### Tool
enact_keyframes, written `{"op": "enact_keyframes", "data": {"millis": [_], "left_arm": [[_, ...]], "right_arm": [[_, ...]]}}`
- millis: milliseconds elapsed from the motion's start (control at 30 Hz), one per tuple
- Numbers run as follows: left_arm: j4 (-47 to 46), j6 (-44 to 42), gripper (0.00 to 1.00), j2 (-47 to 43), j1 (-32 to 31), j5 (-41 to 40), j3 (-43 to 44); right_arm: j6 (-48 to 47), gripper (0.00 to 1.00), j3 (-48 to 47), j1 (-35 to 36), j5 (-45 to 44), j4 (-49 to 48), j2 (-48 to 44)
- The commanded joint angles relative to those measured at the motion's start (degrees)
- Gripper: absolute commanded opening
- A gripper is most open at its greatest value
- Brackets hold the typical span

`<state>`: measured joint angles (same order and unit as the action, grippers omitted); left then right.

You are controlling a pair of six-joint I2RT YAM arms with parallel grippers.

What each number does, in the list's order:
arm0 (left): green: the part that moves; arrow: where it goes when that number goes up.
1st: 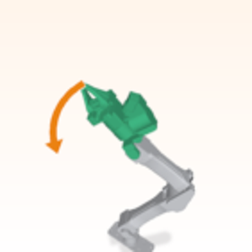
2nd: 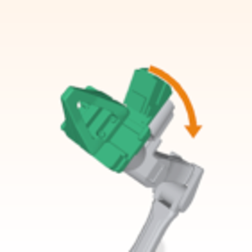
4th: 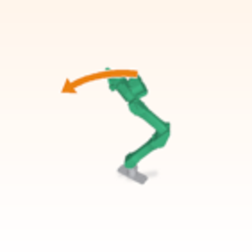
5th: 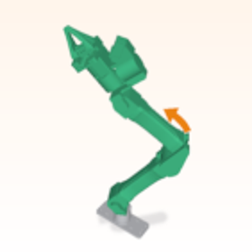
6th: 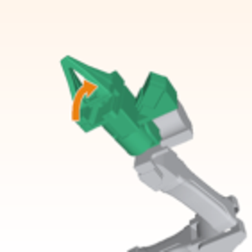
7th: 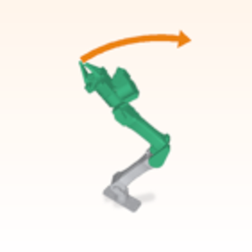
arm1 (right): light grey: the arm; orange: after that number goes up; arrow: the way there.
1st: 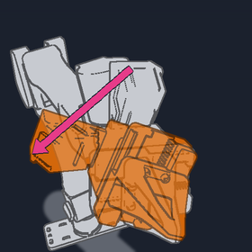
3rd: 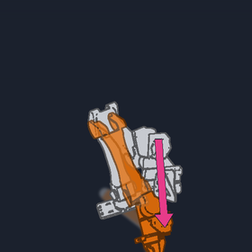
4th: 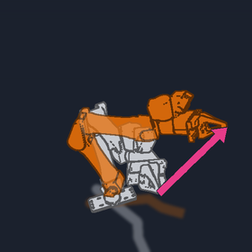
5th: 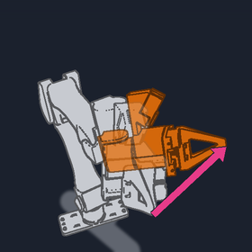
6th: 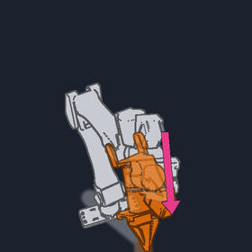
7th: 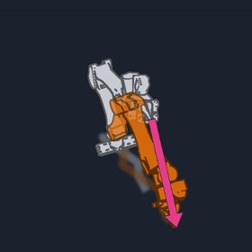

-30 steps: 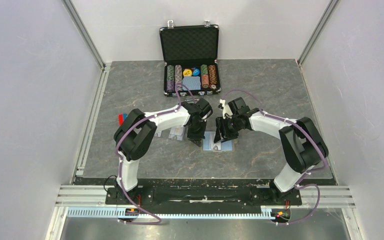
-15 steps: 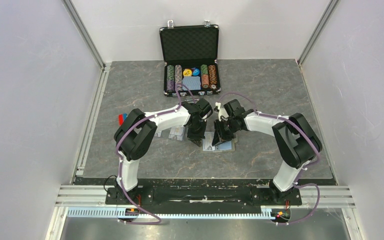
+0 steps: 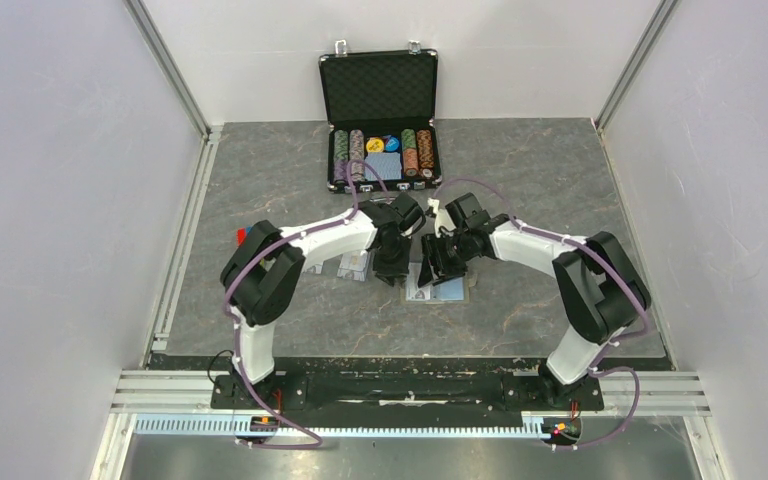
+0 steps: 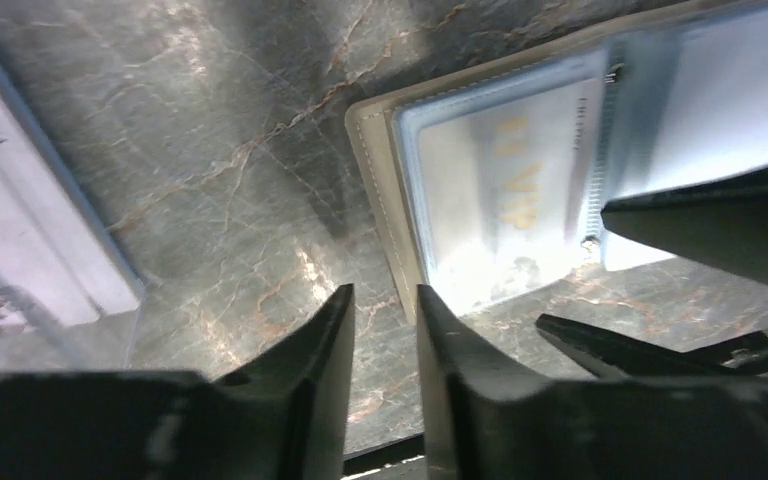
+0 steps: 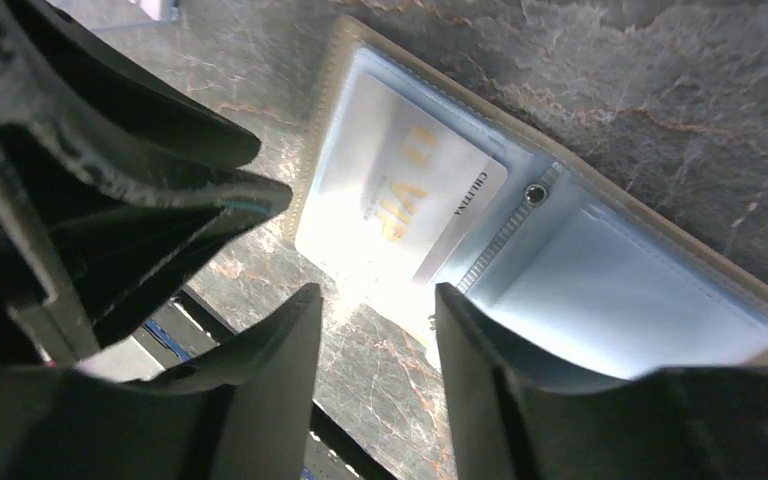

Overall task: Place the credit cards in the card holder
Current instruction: Insert the credit card into the card holder.

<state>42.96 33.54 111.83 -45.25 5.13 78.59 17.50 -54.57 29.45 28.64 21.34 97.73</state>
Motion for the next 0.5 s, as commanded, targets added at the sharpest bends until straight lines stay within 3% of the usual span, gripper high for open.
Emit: {"op": "enact_keyframes", "data": {"millis": [0,200,467], "left_arm": [[-0.9,-1.2,0.41,-8.3,-0.4,-3.7,2.8],[-5.4,-1.7,0.62,-16.5,-0.3,-3.4,1.7],[-21.9,4.9,0.71,-28.5,3.8,5.1,-10.8]], "right_arm": [[-2.2,0.53,-3.9,-0.2,-2.6,1.6,-4.4],[-3.3,0.69,-4.3,-1.3,-2.6,0.9,-8.4],[-0.2,0.84,-1.6,-5.7,3.4,-4.4,-12.5]]}}
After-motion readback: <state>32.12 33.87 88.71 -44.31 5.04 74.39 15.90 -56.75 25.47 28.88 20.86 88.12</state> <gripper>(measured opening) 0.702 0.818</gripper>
